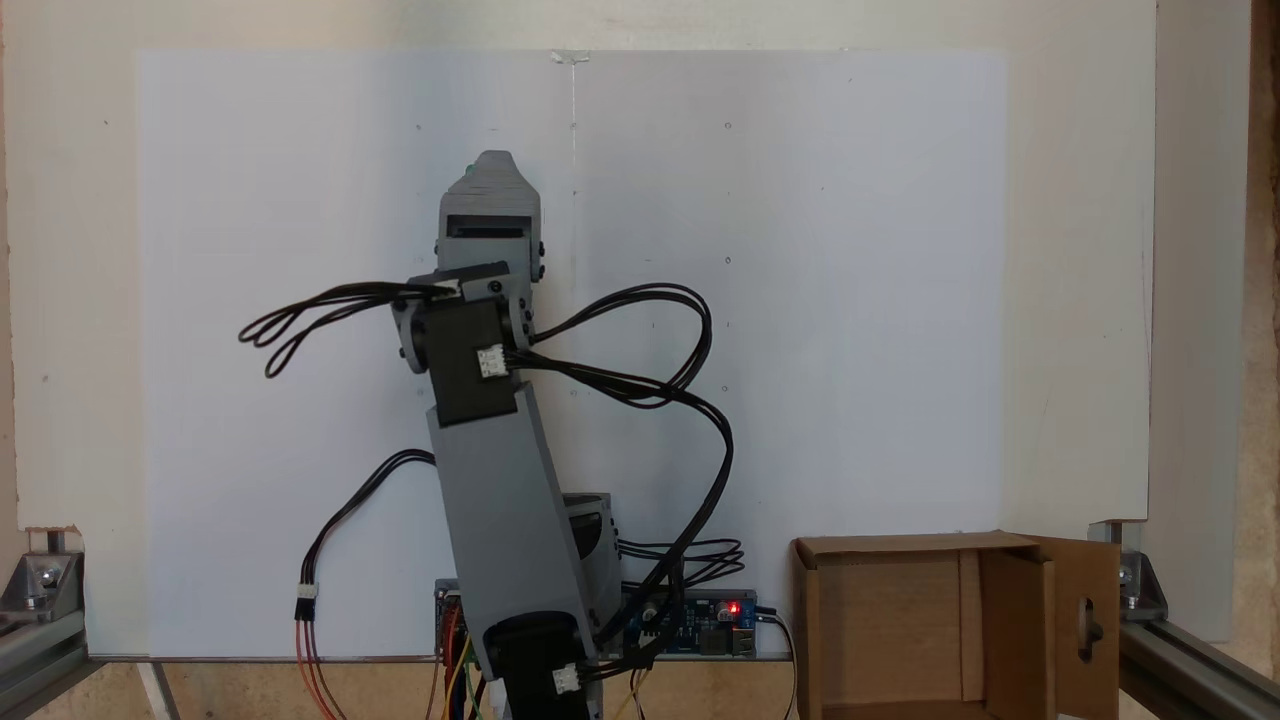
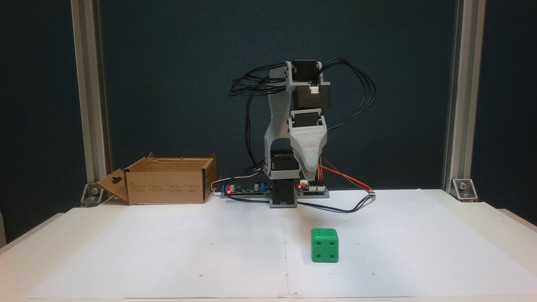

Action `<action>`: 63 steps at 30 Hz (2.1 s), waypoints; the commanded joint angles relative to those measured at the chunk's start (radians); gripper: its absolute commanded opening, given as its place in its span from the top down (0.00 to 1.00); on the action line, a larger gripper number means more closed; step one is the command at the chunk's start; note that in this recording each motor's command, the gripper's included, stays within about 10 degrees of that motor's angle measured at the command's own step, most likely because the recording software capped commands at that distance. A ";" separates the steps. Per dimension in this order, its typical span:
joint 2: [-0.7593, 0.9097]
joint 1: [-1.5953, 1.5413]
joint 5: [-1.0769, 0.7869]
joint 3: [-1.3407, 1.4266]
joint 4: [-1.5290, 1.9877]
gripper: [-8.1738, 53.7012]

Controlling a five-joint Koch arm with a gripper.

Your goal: Grasp a green dice and put it in the bin.

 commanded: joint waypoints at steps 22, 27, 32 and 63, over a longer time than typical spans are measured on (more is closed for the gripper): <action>-0.127 -0.035 0.126 -0.094 -0.083 0.16; -0.172 -0.032 0.144 -0.098 -0.087 0.16; -0.216 -0.029 0.160 -0.107 -0.091 0.16; -0.396 -0.037 0.225 -0.169 -0.094 0.16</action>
